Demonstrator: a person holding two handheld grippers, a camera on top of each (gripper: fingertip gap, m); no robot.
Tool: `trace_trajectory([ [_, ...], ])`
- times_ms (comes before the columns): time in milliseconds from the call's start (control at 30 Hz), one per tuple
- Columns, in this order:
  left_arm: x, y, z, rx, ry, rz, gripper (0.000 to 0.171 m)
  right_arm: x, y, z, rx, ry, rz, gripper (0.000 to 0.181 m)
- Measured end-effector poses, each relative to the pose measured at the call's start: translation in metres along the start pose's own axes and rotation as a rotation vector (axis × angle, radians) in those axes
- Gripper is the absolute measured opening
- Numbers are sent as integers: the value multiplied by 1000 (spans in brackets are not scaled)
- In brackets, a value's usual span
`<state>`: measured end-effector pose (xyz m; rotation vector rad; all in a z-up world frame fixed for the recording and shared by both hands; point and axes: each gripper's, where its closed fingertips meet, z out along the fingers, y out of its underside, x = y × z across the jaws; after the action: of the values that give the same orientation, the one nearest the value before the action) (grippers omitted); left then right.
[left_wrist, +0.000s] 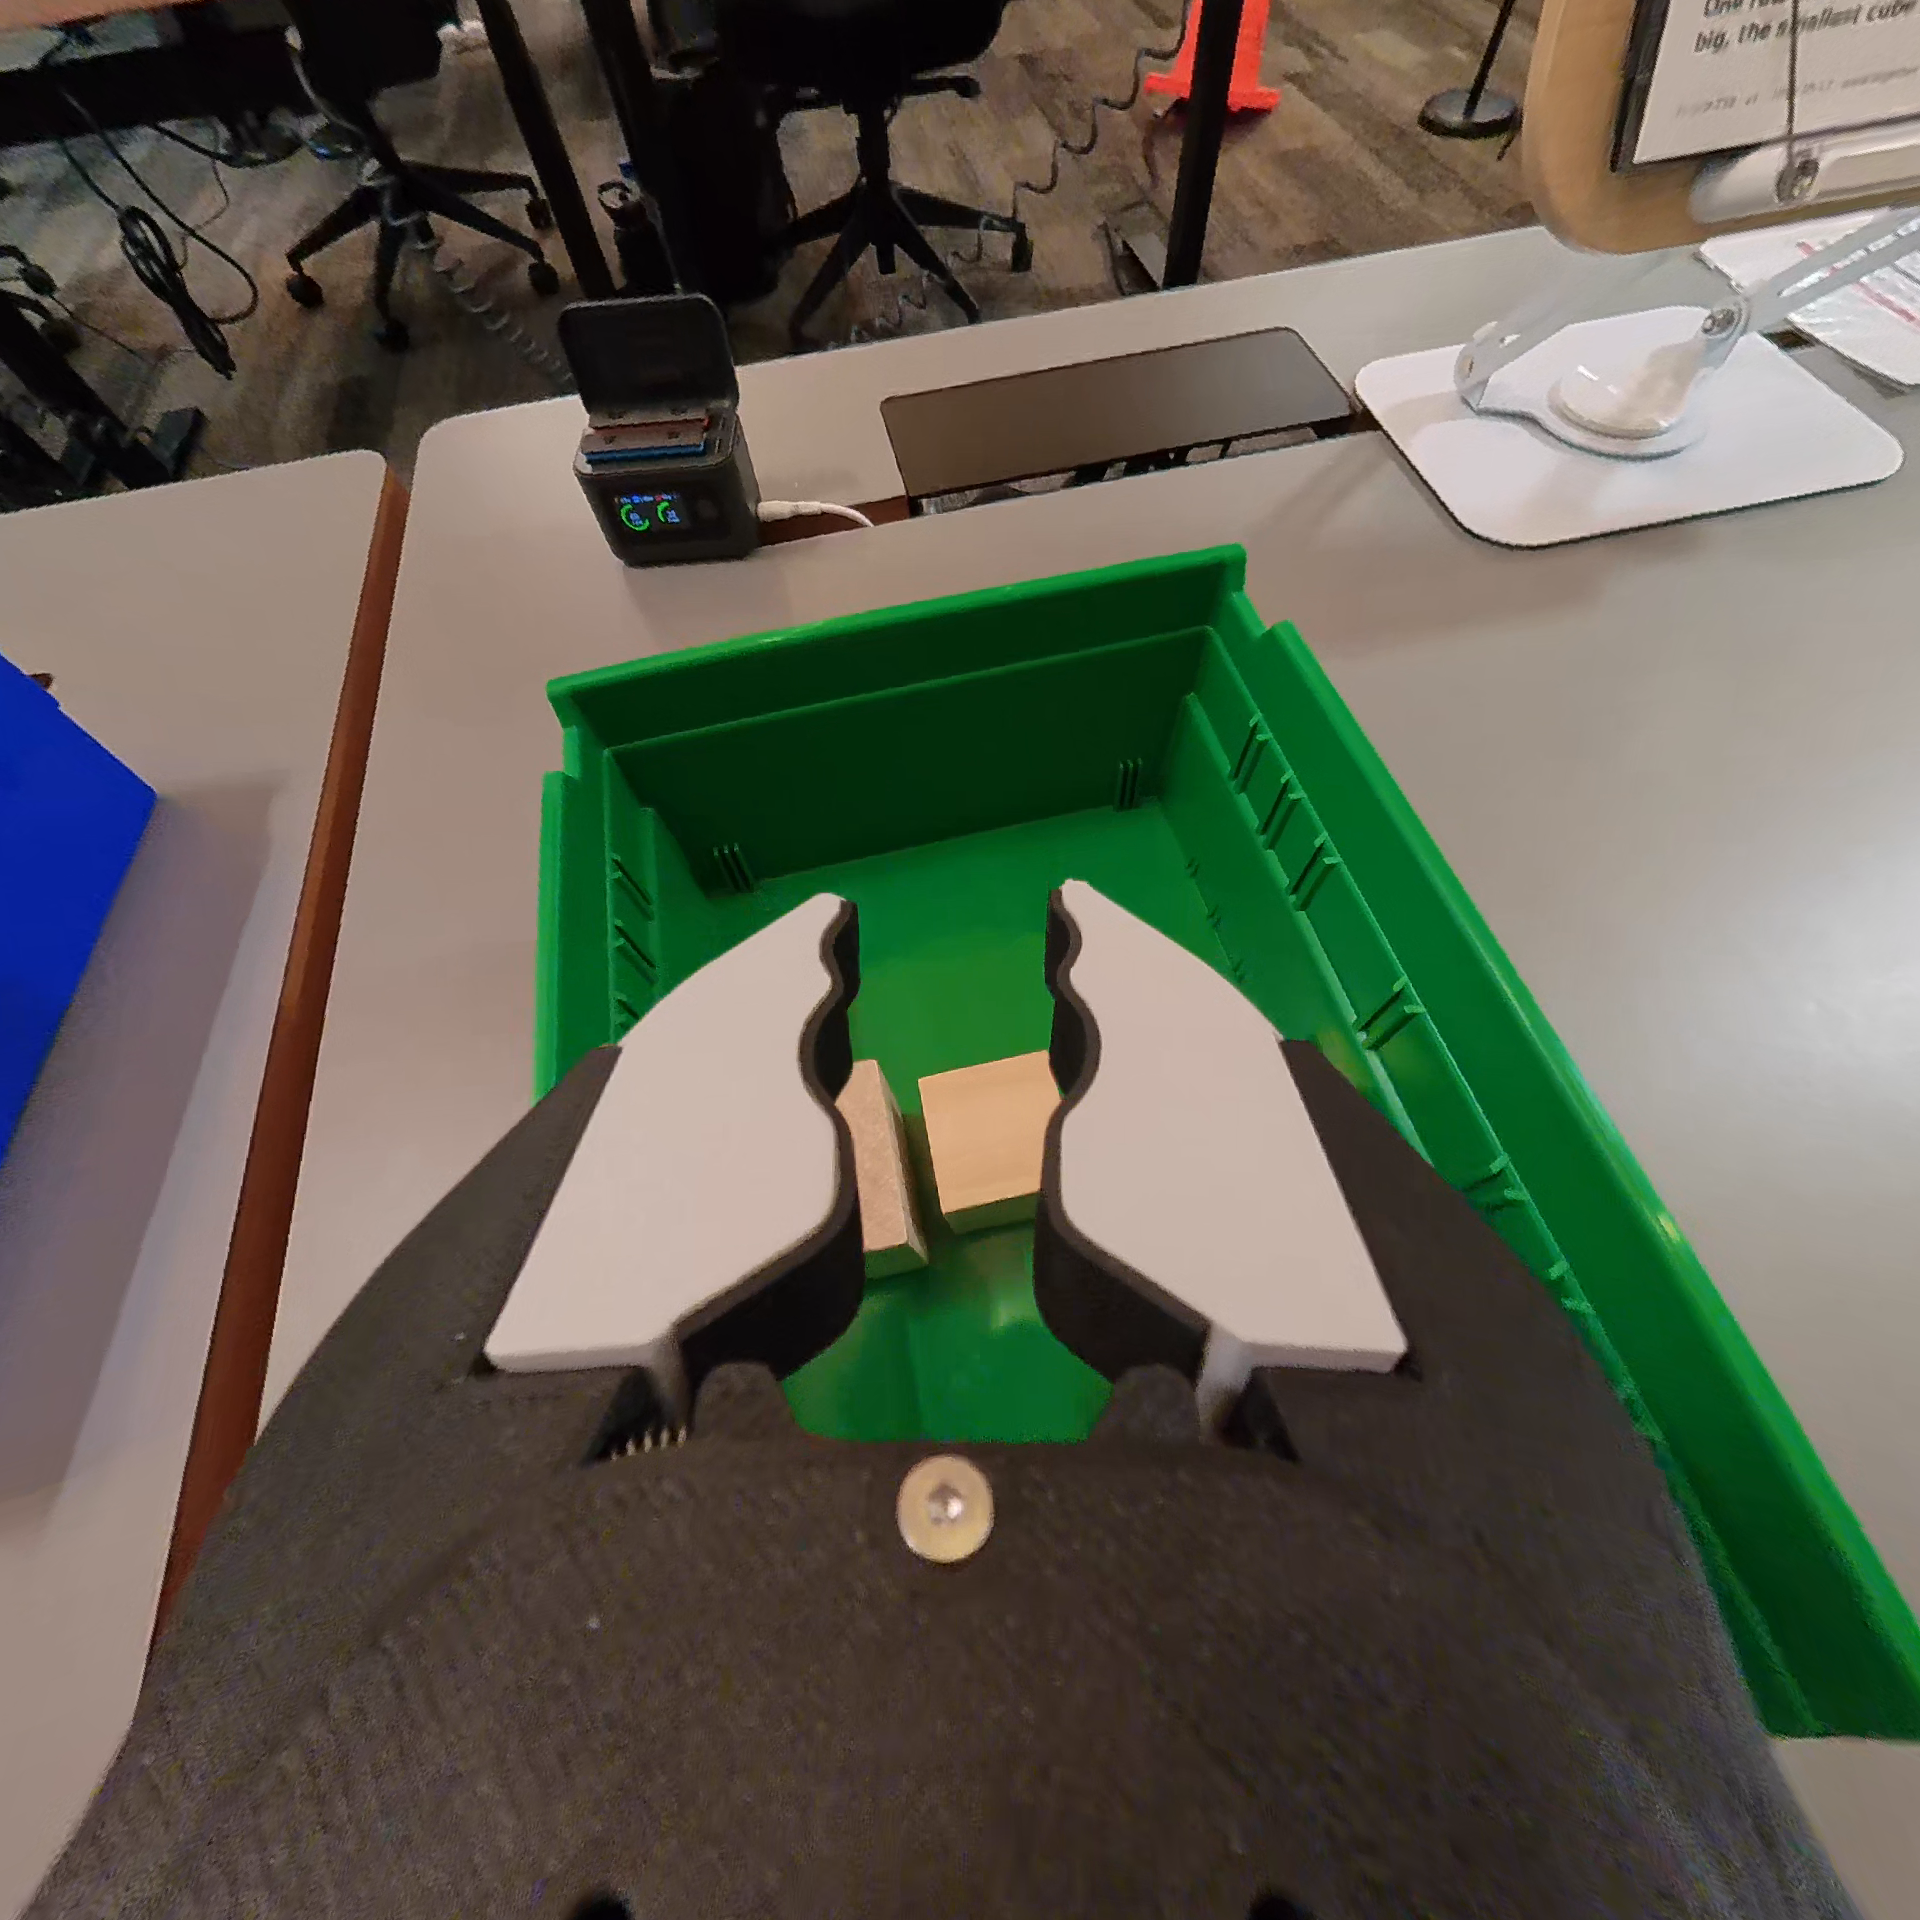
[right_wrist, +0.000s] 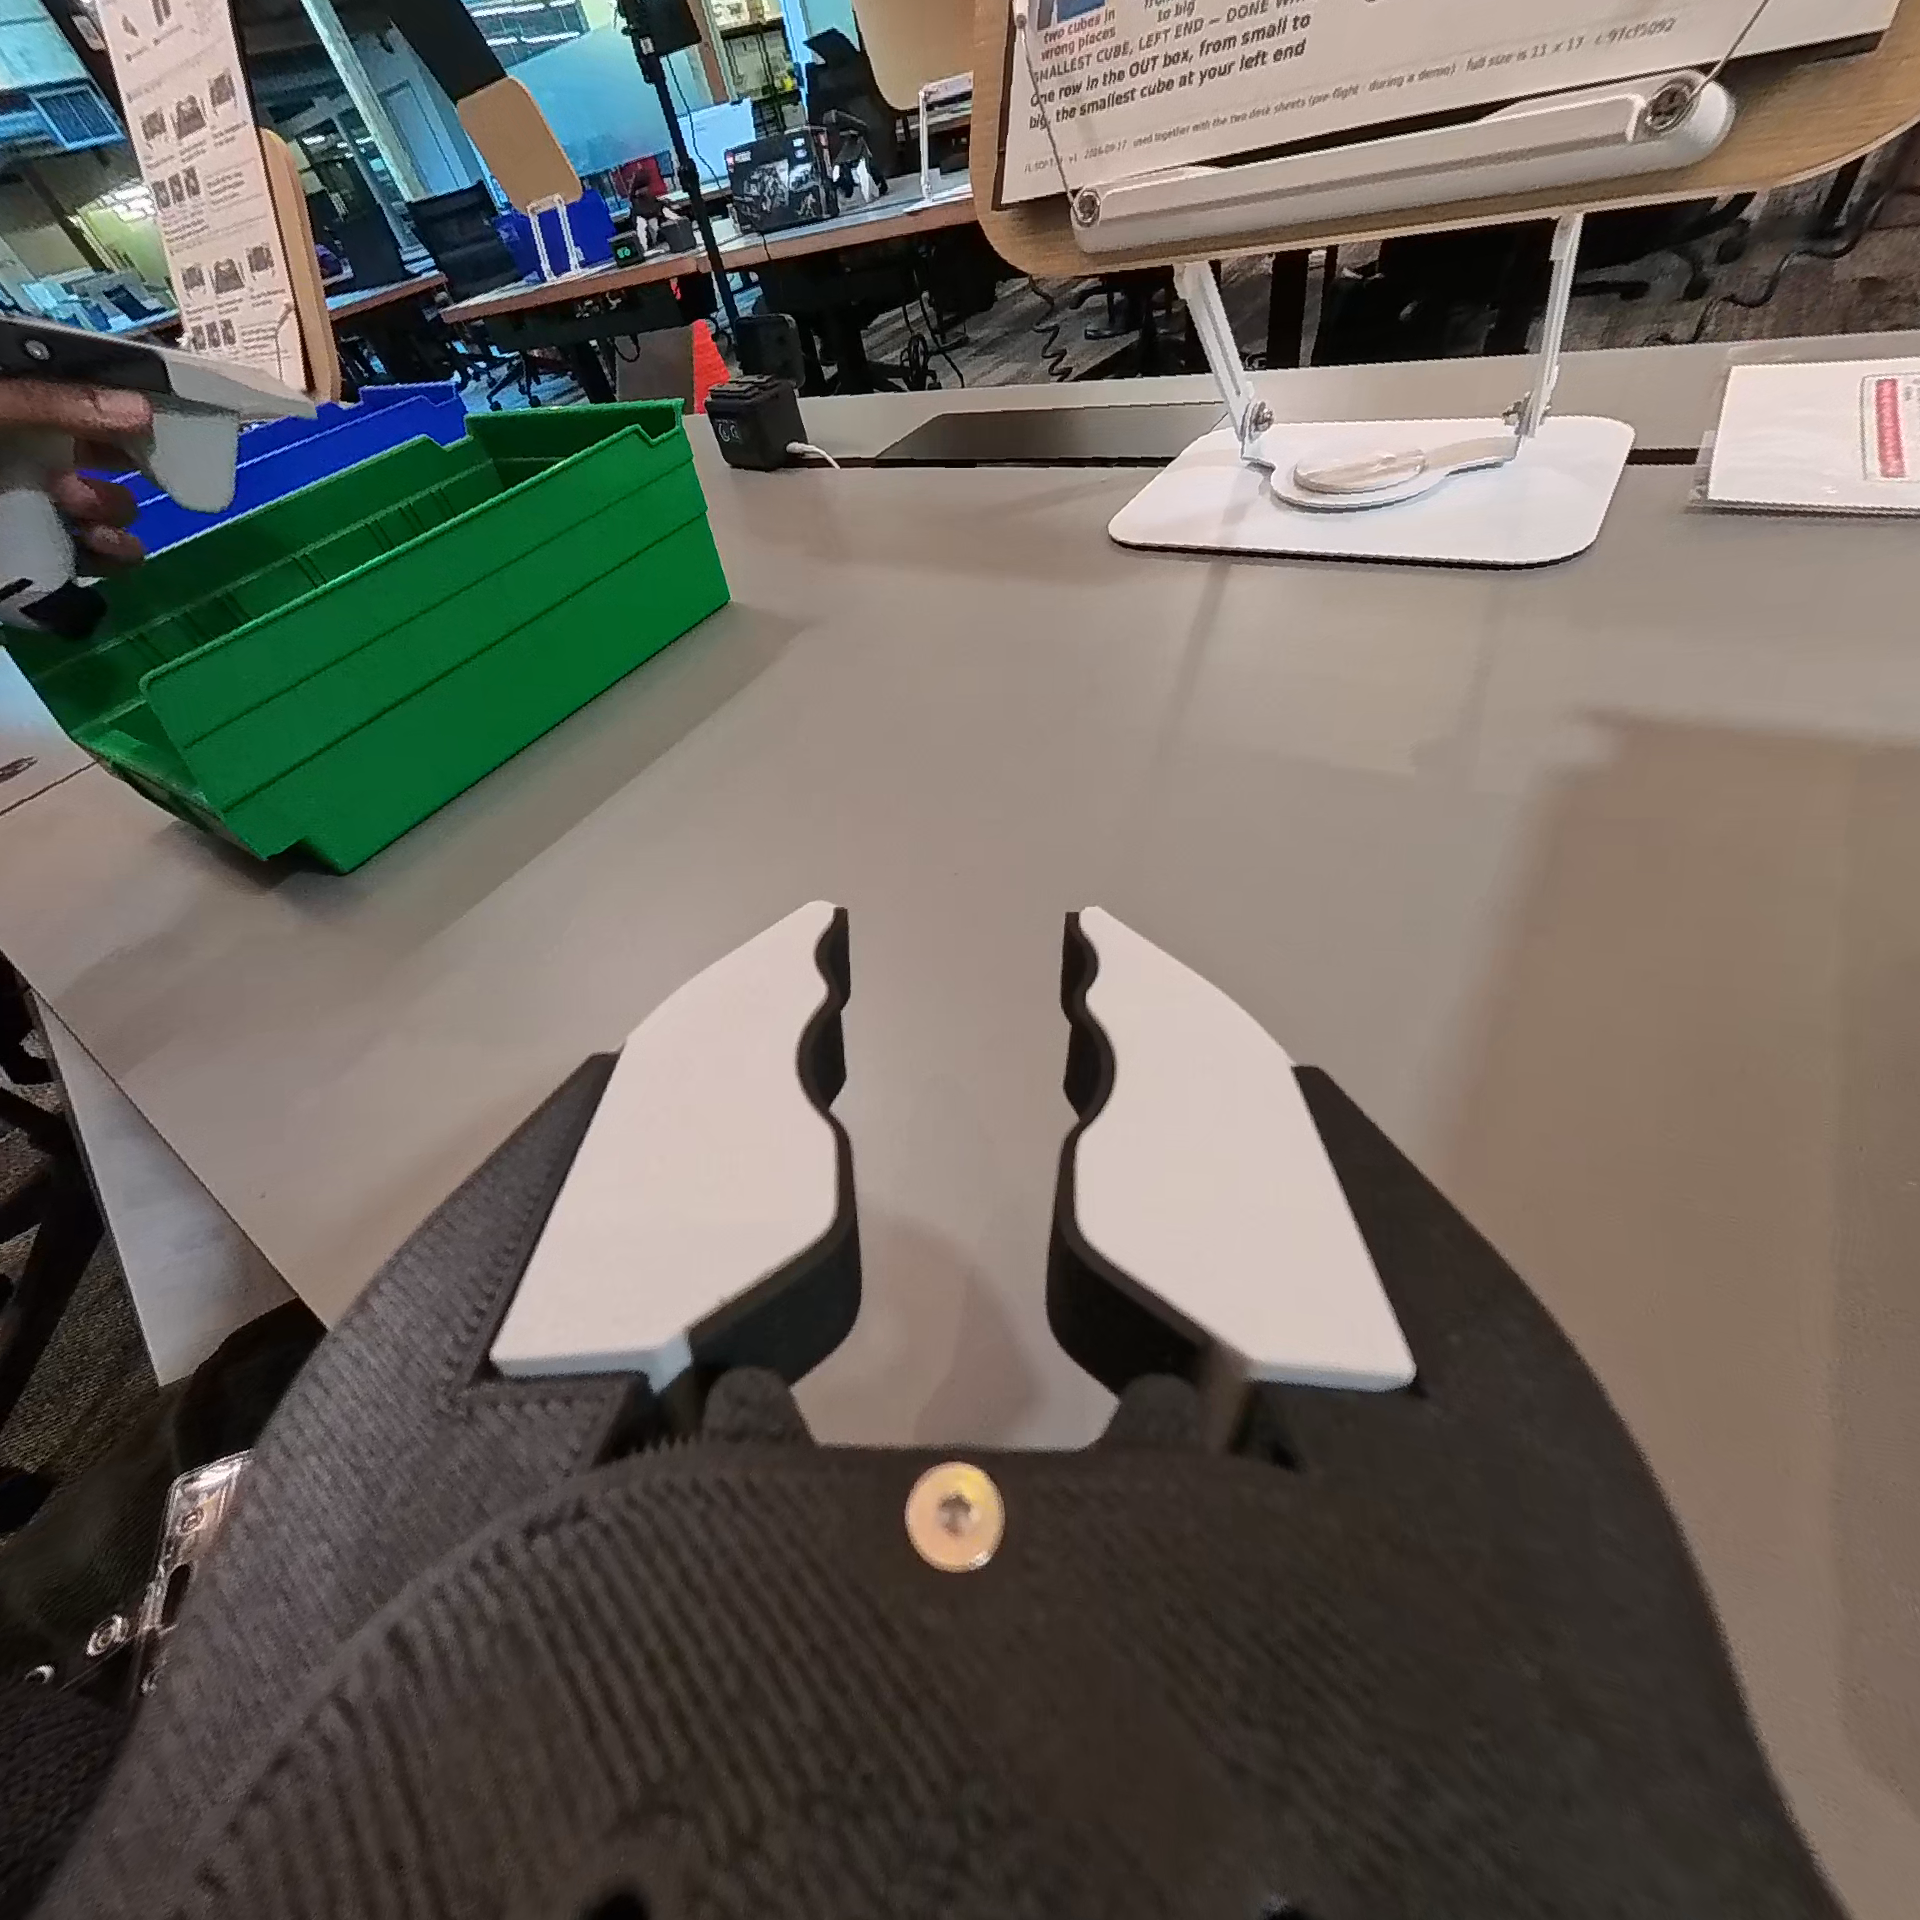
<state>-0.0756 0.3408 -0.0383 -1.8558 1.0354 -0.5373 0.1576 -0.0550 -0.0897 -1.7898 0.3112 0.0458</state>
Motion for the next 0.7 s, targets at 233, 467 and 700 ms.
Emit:
trace_trajectory([
  [233,8,14,-5,-95,77,56,4,0,0,0,-2,-2,-1,40],
  [467,12,20,-5,-116,120,75,1,0,0,0,-1,-2,-2,40],
  [700,36,42,-6,-248,280,16,11,-1,2,1,-8,-2,-5,40],
])
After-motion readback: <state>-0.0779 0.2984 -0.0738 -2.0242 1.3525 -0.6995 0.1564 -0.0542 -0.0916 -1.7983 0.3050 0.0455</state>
